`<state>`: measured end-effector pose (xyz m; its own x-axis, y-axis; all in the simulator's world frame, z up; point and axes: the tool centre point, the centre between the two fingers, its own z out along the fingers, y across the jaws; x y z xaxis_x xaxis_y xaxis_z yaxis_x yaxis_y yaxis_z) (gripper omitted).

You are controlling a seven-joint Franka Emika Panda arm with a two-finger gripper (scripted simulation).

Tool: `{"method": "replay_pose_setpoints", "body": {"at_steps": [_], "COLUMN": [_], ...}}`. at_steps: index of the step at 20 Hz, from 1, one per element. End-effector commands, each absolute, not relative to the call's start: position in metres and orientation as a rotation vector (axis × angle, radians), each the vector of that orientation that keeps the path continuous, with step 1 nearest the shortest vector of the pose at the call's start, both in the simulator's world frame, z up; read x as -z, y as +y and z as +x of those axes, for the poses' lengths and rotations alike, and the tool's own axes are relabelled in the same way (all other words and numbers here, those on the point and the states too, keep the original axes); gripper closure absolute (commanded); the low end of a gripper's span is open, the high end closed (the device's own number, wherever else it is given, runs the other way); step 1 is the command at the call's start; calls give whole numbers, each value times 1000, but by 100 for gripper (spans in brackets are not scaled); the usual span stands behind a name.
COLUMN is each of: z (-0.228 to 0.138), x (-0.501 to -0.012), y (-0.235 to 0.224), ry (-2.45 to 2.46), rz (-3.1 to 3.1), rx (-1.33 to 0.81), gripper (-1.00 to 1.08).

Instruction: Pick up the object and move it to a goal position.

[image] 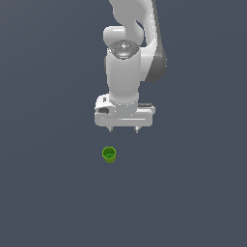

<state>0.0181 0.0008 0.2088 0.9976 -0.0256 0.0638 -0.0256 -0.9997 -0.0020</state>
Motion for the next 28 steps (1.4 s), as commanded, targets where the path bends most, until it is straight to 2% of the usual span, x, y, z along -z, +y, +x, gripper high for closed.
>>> {"method": "replay_pose_setpoints", "body": {"at_steps": [1, 11, 28], "z": [18, 21, 25], "x": [-209, -230, -216], "y": [1, 18, 9], "ry": [40, -31, -230], "rz": [-3139, -3135, -3141], "rx": [100, 160, 140], "gripper": [-92, -92, -92]}}
